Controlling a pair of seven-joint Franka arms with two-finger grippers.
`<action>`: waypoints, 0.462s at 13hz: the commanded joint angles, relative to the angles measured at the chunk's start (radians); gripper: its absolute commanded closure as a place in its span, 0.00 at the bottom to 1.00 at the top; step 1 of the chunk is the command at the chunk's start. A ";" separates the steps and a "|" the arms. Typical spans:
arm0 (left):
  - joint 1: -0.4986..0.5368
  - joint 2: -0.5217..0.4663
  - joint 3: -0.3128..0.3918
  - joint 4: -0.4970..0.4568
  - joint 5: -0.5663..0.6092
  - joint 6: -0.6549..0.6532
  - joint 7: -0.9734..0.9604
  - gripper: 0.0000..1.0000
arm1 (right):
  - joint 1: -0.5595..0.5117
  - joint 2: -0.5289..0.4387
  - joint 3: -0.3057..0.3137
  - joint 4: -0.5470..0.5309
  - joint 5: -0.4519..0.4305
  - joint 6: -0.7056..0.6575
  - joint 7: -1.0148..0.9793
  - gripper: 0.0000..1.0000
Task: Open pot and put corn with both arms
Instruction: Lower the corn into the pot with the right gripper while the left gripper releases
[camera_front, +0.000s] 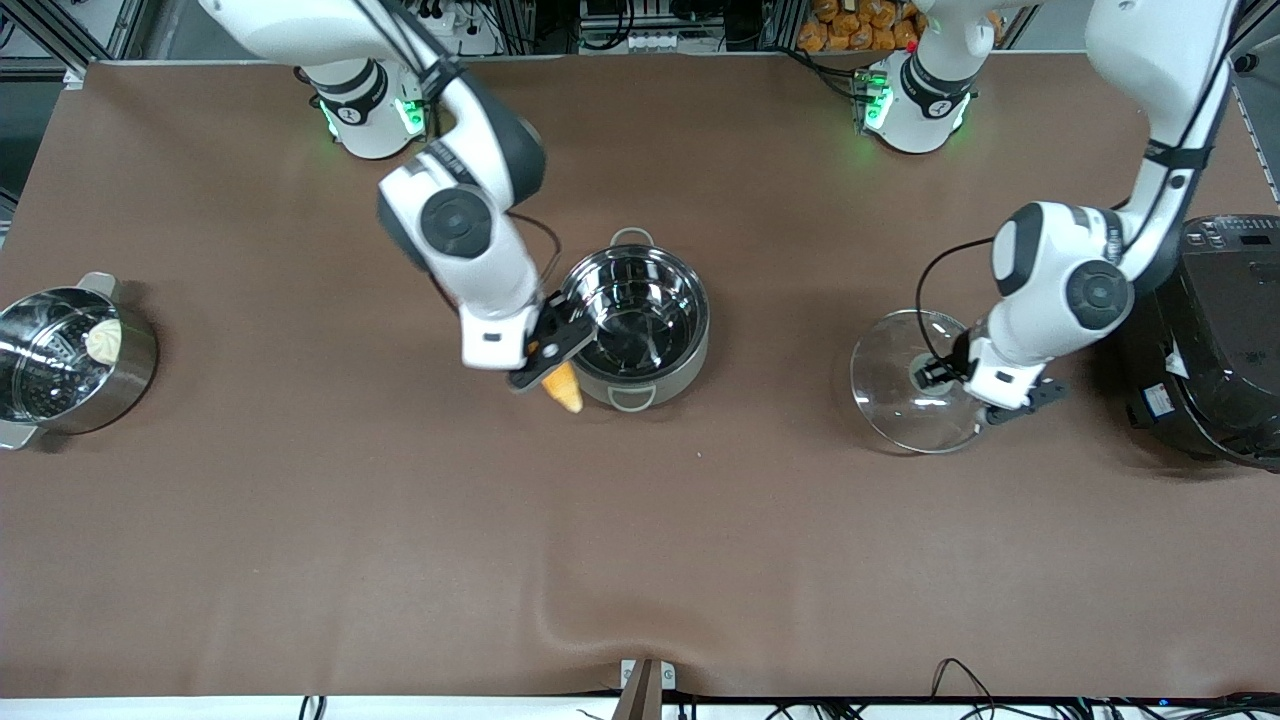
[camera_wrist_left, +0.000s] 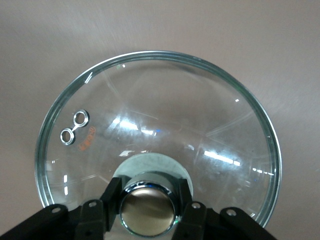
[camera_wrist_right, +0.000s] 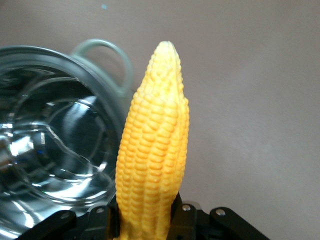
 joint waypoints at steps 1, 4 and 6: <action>-0.009 -0.031 -0.014 -0.065 -0.011 0.060 0.018 1.00 | 0.064 0.018 -0.010 0.034 -0.066 -0.015 0.082 1.00; -0.009 -0.021 -0.015 -0.099 0.030 0.074 0.020 1.00 | 0.118 0.076 -0.011 0.087 -0.103 -0.015 0.116 1.00; -0.009 -0.009 -0.015 -0.114 0.056 0.088 0.020 1.00 | 0.153 0.115 -0.011 0.107 -0.175 -0.015 0.176 1.00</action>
